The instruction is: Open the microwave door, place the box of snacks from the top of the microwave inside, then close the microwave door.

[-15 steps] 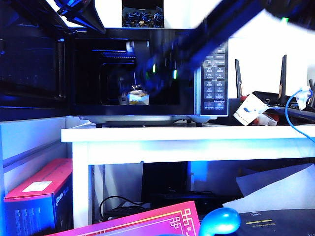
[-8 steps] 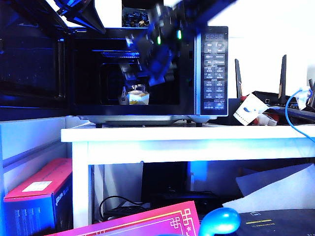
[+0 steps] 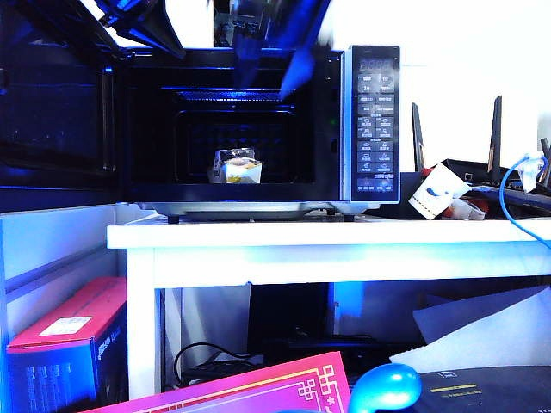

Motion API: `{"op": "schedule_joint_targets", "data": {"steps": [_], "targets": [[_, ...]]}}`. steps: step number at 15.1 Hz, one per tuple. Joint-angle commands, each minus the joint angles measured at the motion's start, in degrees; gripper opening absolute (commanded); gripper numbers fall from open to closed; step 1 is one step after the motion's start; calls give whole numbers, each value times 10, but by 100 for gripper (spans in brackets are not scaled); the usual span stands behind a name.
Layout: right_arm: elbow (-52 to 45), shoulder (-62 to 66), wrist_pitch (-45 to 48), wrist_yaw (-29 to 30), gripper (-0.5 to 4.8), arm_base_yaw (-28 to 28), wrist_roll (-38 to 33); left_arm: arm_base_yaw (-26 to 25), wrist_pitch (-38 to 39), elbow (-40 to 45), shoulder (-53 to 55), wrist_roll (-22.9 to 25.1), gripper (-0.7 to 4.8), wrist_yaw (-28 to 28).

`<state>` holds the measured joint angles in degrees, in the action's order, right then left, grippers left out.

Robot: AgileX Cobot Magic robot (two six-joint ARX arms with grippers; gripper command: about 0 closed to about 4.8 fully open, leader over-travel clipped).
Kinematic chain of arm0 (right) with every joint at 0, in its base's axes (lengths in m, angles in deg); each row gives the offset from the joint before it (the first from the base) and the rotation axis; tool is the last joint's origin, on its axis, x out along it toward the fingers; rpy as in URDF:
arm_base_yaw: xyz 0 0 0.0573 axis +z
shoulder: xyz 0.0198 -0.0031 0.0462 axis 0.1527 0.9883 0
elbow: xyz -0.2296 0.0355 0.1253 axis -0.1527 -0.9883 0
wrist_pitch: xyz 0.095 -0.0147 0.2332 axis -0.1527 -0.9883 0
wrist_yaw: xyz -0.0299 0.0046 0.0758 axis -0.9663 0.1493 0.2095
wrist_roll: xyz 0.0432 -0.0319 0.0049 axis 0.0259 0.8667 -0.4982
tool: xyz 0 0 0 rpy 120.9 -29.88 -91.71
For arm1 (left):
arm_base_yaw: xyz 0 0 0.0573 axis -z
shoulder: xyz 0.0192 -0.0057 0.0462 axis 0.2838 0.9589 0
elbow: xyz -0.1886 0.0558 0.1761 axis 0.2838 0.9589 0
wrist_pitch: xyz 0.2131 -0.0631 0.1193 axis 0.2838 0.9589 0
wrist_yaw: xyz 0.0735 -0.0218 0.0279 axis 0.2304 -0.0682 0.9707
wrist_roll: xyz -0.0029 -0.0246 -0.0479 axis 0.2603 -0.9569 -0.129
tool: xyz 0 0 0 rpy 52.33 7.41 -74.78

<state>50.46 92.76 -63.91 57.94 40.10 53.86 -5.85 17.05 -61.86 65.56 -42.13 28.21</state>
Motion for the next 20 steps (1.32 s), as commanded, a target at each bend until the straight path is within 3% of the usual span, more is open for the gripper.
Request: {"op": "schedule_joint_targets", "data": {"steps": [1,2,4,7,11,15,20], "targets": [[7,-53,16,-26,46,0,26,0,22,1,-36,-12,-6,-3],[7,-68,19,-39,-5,0,47,0,28,1,-55,-12,-6,-2],[9,-88,21,-59,-5,0,50,0,43,-1,-92,-12,-6,8],[9,-119,21,-158,-5,0,50,0,83,-2,-149,-25,-6,174],[9,-150,20,-169,-5,-3,43,0,178,-2,-174,-25,-6,326],[9,-181,28,-165,-5,-3,26,0,226,-1,-174,-24,-6,422],[9,-193,24,-165,-5,-8,26,0,275,-1,-173,-25,-6,421]]}}
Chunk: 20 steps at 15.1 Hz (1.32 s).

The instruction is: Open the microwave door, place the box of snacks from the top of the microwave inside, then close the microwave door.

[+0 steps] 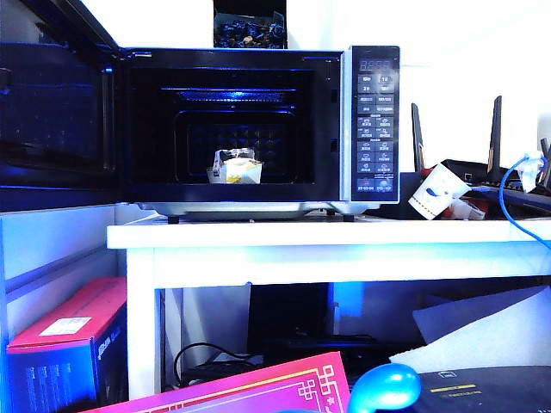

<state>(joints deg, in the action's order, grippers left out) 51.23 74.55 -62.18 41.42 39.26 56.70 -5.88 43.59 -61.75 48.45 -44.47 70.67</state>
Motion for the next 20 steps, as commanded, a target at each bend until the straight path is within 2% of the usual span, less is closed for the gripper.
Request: {"op": "schedule_joint_targets", "data": {"steps": [1,5,8,12,13,14,19,20], "targets": [[7,-11,9,1,-5,0,-2,0,12,-2,-1,-2,-6,-16],[37,-11,-1,-2,-5,-1,3,0,18,5,5,-2,-6,-71],[58,-11,-5,-1,-5,-2,5,0,21,17,19,-2,-6,-134],[61,-11,-7,-1,-5,-2,5,0,-5,19,21,-2,-6,-207],[61,-11,-7,-1,-5,-5,5,0,-16,19,21,-2,-6,-257],[61,-11,-6,-1,-5,-5,5,0,-20,19,21,-2,-6,-278],[61,-11,26,-1,-5,-5,5,4,-79,19,38,-2,-6,-355],[61,-11,24,-1,-5,-5,5,13,-89,19,44,-2,-6,-355]]}}
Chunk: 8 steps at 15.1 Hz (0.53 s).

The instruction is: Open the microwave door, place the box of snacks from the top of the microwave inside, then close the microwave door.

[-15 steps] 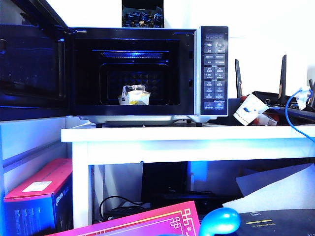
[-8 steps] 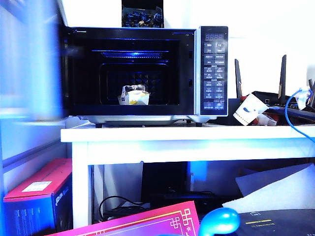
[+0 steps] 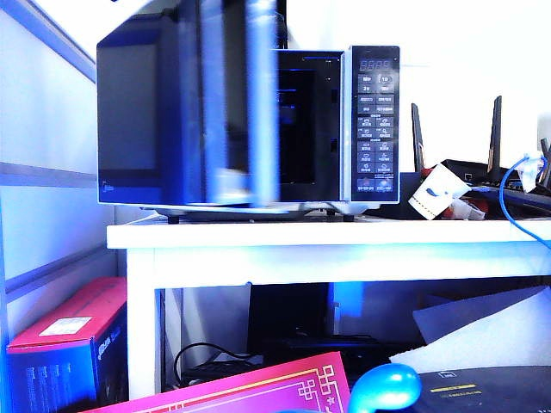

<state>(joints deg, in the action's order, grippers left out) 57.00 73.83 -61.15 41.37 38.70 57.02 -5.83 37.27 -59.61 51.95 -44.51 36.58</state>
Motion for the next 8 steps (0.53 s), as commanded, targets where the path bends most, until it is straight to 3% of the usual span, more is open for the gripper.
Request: {"op": "schedule_joint_targets", "data": {"steps": [1,8], "targets": [[3,-4,11,-1,-5,0,1,20,-42,-2,19,-1,-6,-16],[3,-4,14,-3,-5,-3,-2,94,-153,-2,105,1,-6,-38]]}}
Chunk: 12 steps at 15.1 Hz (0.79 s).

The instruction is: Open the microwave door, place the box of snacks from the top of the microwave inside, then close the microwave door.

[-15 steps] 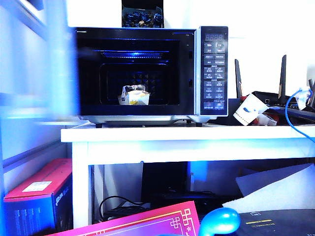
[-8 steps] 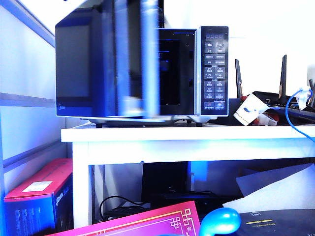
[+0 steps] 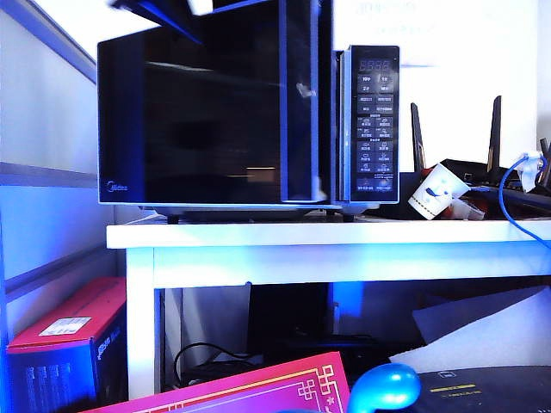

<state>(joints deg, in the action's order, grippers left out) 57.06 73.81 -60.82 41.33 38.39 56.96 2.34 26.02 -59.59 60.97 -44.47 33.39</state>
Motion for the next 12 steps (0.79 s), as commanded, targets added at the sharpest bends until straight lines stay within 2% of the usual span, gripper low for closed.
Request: {"op": "schedule_joint_targets", "data": {"steps": [1,9,12], "targets": [[3,-3,11,-2,-5,-4,-1,19,-57,-2,22,5,-6,-6],[3,-3,24,-2,-5,-5,-1,51,-261,-2,66,14,-6,-16],[3,-3,27,-2,-5,-5,-1,52,-318,-2,83,13,-6,15]]}}
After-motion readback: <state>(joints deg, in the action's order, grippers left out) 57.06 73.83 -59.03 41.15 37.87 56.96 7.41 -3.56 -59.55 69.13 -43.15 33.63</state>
